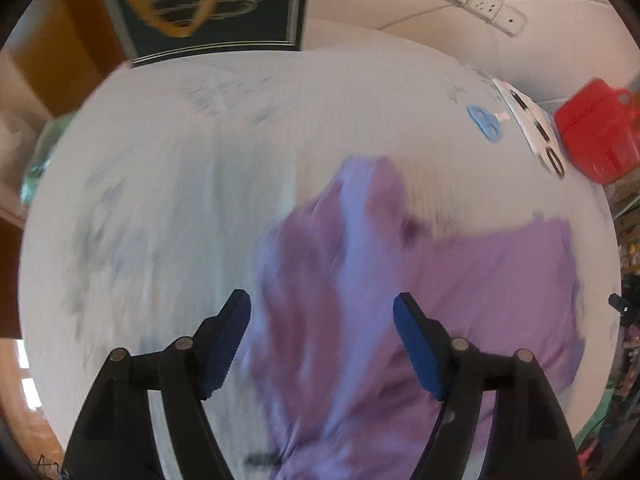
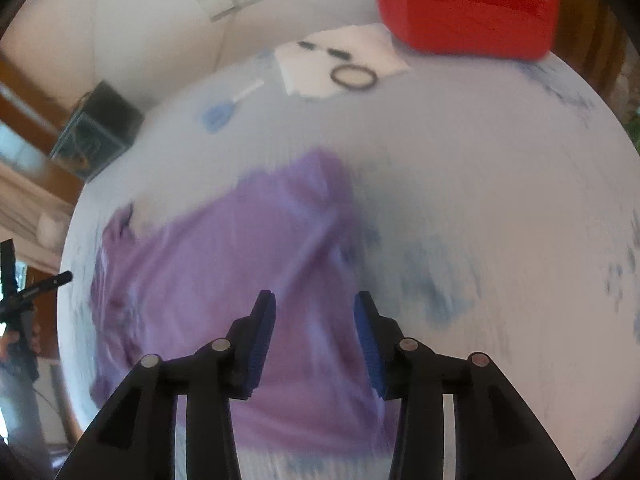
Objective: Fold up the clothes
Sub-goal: 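Grasp the T-shirt hem again with both grippers and lift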
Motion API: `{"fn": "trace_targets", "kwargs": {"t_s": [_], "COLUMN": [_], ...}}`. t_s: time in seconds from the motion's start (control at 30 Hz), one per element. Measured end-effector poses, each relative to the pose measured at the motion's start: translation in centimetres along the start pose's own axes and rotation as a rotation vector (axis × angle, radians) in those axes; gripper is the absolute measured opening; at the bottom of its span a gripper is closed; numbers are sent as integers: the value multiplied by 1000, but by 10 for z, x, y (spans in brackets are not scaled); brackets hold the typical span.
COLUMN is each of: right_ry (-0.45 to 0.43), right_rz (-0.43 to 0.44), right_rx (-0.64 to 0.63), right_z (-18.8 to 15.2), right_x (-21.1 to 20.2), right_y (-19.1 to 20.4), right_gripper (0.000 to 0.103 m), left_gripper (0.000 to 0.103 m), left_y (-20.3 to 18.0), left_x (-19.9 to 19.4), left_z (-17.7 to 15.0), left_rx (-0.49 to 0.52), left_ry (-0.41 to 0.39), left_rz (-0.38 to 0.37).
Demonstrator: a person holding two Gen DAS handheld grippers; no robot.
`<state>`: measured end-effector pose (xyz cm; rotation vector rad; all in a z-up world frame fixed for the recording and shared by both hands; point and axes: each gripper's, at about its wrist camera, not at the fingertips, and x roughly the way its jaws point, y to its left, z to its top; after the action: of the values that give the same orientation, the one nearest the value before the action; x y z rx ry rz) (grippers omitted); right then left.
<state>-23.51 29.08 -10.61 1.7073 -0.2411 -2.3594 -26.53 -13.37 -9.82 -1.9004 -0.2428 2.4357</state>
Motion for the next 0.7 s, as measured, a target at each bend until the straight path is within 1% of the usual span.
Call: {"fn": "trace_targets", "kwargs": {"t_s": [0.13,0.23,0.3,0.37,0.47,0.5,0.53,0.57,0.6,0.63,0.67,0.7], "right_ry": [44,87,108,126,153,162,171,179,187,190,186,175], "right_rz": [6,8,-2,-23,-115,-144,-156,-158,-151,-151,-164,-170], "right_rx": [30,60,66,64,54,55,53,49,34,5,-29,-62], "right_z": [49,76,90,101,113,114,114,113,111,109,106,104], "right_x": [31,59,74,89,109,116,121,125,129,130,130,128], "right_y": [4,2,3,4,6,6,6,7,10,15,19,24], "right_gripper": [41,41,41,41,45,49,53,53,53,47,37,9], "left_gripper": [73,74,74,74,73,70,58,28,10,2,2,2], "left_y": [-24,-34,-35,-34,-32,-31,-32,-35,-35,-34,-33,-33], "left_x": [40,63,75,82,92,94,93,90,86,82,72,61], "left_z": [46,67,75,77,75,73,70,68,66,64,62,59], "left_rx": [52,81,87,78,73,76,91,115,121,109,108,111], "left_ry": [61,85,97,112,138,143,132,115,114,110,76,36], "left_rz": [35,95,105,91,68,62,73,90,87,95,106,117]}}
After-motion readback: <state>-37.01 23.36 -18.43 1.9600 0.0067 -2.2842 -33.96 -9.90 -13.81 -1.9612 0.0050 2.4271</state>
